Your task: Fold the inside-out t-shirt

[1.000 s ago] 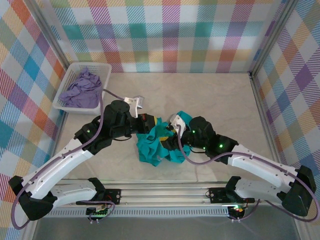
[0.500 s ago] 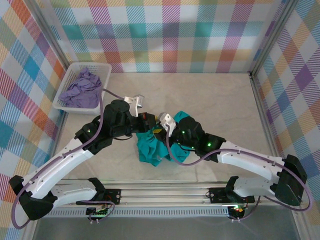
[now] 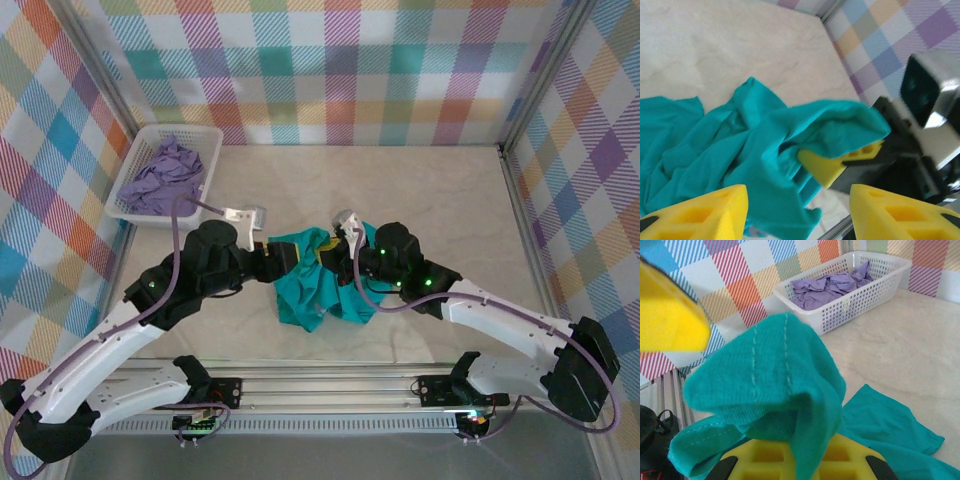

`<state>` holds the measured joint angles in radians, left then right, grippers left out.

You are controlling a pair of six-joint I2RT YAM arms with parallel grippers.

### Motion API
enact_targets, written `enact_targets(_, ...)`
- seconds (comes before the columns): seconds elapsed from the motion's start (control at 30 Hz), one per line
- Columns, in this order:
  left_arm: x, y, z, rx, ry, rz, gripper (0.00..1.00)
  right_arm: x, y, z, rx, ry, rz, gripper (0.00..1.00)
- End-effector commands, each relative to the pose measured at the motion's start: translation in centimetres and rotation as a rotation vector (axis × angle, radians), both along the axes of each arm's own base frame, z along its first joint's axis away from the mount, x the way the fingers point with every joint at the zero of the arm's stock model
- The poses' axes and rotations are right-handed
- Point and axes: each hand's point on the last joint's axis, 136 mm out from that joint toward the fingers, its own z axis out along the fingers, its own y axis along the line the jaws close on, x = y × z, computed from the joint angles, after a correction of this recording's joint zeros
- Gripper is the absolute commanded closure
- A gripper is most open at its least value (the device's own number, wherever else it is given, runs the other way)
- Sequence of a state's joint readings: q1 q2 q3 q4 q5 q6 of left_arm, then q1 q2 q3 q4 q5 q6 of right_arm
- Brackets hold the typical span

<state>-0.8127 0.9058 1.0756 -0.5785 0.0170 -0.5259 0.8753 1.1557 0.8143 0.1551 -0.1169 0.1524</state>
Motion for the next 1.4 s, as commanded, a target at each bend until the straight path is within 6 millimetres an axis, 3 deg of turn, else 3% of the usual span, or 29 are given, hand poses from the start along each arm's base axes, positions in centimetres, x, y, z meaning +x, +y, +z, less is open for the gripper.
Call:
enact_targets(0.0, -0.6, -1.1, -1.9, 0.111, 0.004, -0.072, 0.42, 0.5, 0.4, 1.6, 0.047, 0.041, -0.015, 1.0)
enact_targets(0.1, -0.1, -1.7, -3.2, 0.233, 0.004, -0.078, 0.44, 0.7, 0.5, 1.5, 0.04, 0.06, -0.025, 1.0)
enact_targets(0.2, 0.2, -3.0, -3.7, 0.245, 0.016, -0.115, 0.55, 0.9, 0.3, 1.2, 0.023, 0.071, -0.04, 1.0)
enact_targets(0.27, 0.5, -3.3, -3.8, 0.26, 0.017, -0.111, 0.68, 1.0, 0.1, 1.0, 0.015, 0.076, -0.053, 1.0)
enact_targets(0.33, 1.2, -2.3, -3.6, 0.3, -0.003, -0.062, 0.86, 1.2, -0.5, 0.7, -0.007, 0.071, -0.077, 1.0)
enact_targets(0.43, 0.6, -2.1, -2.1, 0.205, -0.056, -0.096, 1.0, 1.5, -2.1, 0.7, -0.024, 0.059, -0.102, 1.0)
enact_targets(0.6, -1.1, -1.8, 0.9, -0.098, -0.079, -0.216, 1.0, 1.3, -4.0, 0.8, 0.012, 0.093, -0.03, 1.0)
enact_targets(0.7, -0.6, -0.5, 0.6, -0.148, -0.045, -0.181, 1.0, 0.6, -3.8, 1.4, 0.054, 0.095, 0.04, 1.0)
enact_targets(0.77, 0.1, 0.6, -0.1, -0.123, -0.032, -0.128, 0.9, 0.2, -3.5, 1.8, 0.077, 0.098, 0.081, 1.0)
enact_targets(0.87, 0.7, 1.6, -1.1, -0.045, -0.042, -0.077, 0.65, 0.1, -3.0, 2.1, 0.104, 0.119, 0.107, 1.0)
enact_targets(0.93, 0.9, 2.2, -1.4, 0.005, -0.061, -0.05, 0.56, 0.2, -2.6, 2.2, 0.114, 0.144, 0.122, 1.0)
enact_targets(1.03, 0.8, 2.2, -1.2, 0.082, -0.11, -0.049, 0.49, 0.2, -2.2, 2.1, 0.125, 0.168, 0.139, 1.0)
enact_targets(1.2, 0.7, 0.3, -1.5, 0.277, -0.17, -0.115, 0.36, 0.3, -1.8, 2.0, 0.11, 0.196, 0.144, 1.0)
enact_targets(1.37, 2.4, -0.6, -2.7, 0.526, -0.224, -0.101, 0.32, 0.1, -1.4, 1.7, 0.099, 0.227, 0.178, 1.0)
